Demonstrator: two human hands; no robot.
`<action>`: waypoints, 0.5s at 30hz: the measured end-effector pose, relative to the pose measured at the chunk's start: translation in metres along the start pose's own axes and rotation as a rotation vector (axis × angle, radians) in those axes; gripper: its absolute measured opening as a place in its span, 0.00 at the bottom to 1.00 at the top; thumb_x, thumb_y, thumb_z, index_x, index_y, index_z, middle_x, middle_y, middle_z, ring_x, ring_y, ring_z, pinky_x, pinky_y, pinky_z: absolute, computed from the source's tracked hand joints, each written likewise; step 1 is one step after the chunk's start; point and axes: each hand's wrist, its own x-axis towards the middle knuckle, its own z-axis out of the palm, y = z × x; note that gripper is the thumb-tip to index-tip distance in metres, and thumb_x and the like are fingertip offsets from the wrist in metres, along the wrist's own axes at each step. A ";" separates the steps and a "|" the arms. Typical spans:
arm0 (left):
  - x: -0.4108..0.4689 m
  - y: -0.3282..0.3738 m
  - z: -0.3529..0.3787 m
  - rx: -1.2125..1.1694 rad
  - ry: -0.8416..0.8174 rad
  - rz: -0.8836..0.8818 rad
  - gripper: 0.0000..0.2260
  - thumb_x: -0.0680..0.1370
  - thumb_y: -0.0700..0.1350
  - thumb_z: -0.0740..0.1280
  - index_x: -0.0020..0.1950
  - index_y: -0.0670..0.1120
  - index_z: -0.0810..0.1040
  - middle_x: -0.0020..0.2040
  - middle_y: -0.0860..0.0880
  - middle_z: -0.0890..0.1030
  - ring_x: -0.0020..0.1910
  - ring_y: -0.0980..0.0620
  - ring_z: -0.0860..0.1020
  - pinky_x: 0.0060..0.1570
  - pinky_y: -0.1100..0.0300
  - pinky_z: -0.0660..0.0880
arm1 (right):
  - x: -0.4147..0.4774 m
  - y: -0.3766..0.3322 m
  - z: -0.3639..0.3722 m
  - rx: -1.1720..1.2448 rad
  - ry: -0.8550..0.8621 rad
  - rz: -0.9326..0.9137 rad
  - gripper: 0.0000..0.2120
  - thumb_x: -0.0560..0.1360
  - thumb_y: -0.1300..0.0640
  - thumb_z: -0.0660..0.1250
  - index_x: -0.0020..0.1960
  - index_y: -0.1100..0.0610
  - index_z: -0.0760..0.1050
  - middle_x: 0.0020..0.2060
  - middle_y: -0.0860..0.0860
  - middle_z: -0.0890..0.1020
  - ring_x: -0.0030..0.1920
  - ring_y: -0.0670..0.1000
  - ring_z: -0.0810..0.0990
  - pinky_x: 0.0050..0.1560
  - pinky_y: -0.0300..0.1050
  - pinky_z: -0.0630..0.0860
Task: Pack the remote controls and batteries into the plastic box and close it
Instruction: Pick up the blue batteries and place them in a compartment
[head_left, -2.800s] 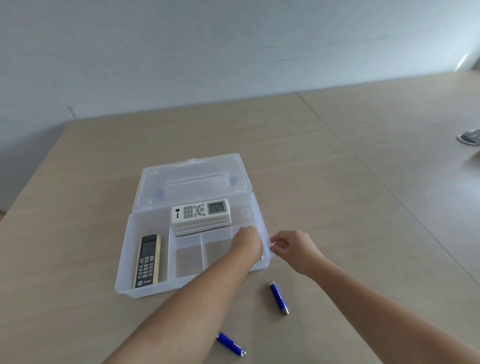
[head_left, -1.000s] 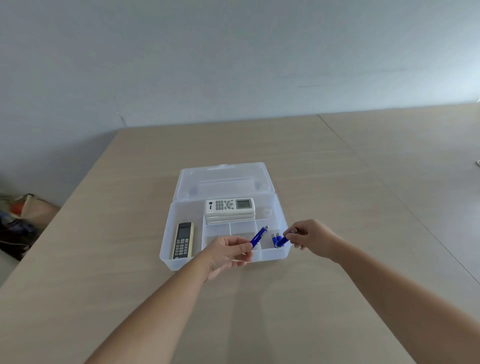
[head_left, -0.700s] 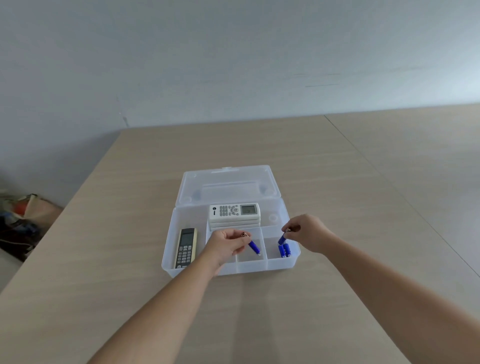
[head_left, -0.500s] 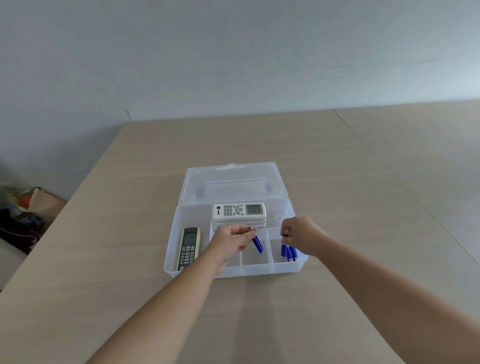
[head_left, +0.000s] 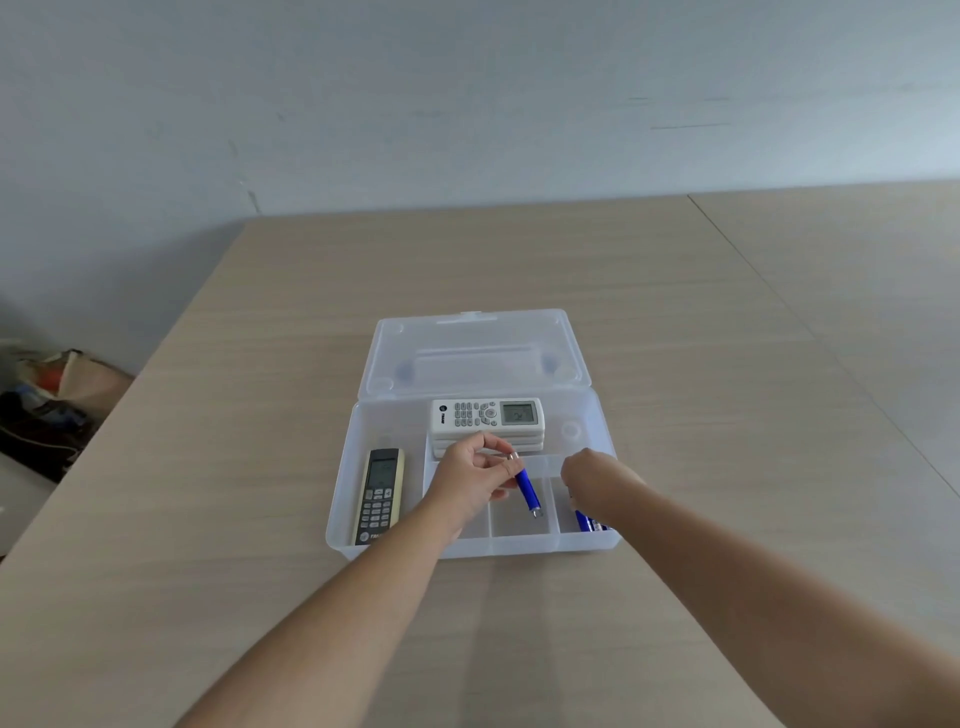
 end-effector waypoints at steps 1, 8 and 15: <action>0.000 0.000 0.001 0.011 -0.001 -0.005 0.05 0.75 0.37 0.70 0.44 0.46 0.76 0.38 0.46 0.83 0.29 0.59 0.82 0.40 0.61 0.78 | 0.000 0.001 0.002 -0.020 -0.003 -0.009 0.15 0.72 0.69 0.60 0.30 0.58 0.63 0.29 0.50 0.66 0.29 0.50 0.68 0.30 0.41 0.69; -0.002 0.006 0.008 0.091 0.000 0.001 0.05 0.75 0.38 0.70 0.45 0.46 0.76 0.39 0.46 0.82 0.33 0.54 0.81 0.39 0.63 0.78 | -0.009 0.008 0.001 -0.011 0.086 -0.078 0.10 0.74 0.69 0.61 0.52 0.63 0.78 0.48 0.55 0.77 0.40 0.52 0.73 0.49 0.47 0.79; 0.004 0.033 0.048 0.505 0.018 0.125 0.07 0.72 0.40 0.73 0.41 0.46 0.75 0.41 0.45 0.84 0.41 0.48 0.84 0.47 0.57 0.79 | -0.043 0.040 -0.022 0.493 0.445 0.104 0.12 0.76 0.63 0.59 0.55 0.59 0.79 0.50 0.55 0.80 0.47 0.54 0.79 0.48 0.45 0.76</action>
